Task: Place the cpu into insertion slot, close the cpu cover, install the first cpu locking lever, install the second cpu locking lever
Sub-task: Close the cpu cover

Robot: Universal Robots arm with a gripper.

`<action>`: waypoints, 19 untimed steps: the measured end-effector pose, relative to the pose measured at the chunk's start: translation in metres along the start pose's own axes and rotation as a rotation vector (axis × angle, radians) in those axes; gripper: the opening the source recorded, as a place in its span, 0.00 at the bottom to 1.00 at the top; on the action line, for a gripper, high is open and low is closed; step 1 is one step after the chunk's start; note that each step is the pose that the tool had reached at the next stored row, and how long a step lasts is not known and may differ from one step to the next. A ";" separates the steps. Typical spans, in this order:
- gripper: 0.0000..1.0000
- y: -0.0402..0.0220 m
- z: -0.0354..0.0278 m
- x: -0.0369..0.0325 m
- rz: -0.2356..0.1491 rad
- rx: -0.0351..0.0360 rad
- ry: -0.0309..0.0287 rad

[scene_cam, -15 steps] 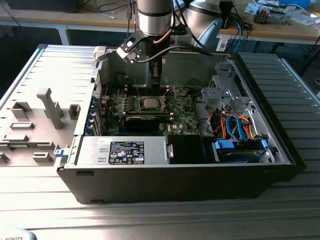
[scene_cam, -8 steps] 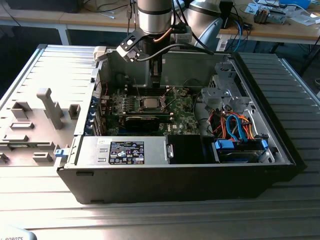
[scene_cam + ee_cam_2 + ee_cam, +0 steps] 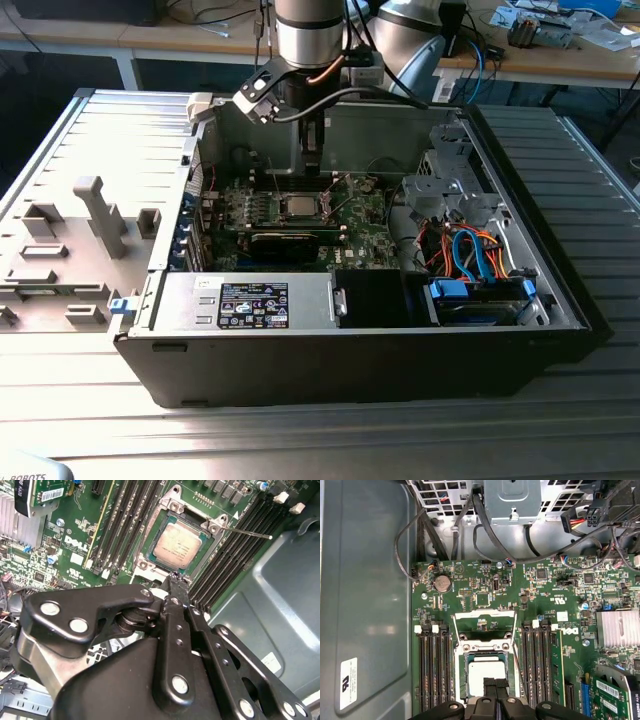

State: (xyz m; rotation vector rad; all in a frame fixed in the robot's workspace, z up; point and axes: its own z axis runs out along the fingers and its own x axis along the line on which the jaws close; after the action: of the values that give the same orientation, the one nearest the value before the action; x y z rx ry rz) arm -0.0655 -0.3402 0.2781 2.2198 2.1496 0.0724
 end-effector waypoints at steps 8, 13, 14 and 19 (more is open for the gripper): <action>0.11 0.0109 0.0009 0.0004 0.000 0.0008 0.0002; 0.11 0.0194 0.0014 0.0007 0.000 0.0030 0.0001; 0.11 0.0209 0.0015 0.0007 0.000 0.0034 0.0001; 0.11 0.0273 0.0020 0.0009 0.000 0.0055 0.0000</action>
State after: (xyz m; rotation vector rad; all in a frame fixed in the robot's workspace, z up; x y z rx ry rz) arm -0.0381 -0.3401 0.2780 2.2229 2.1522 0.0667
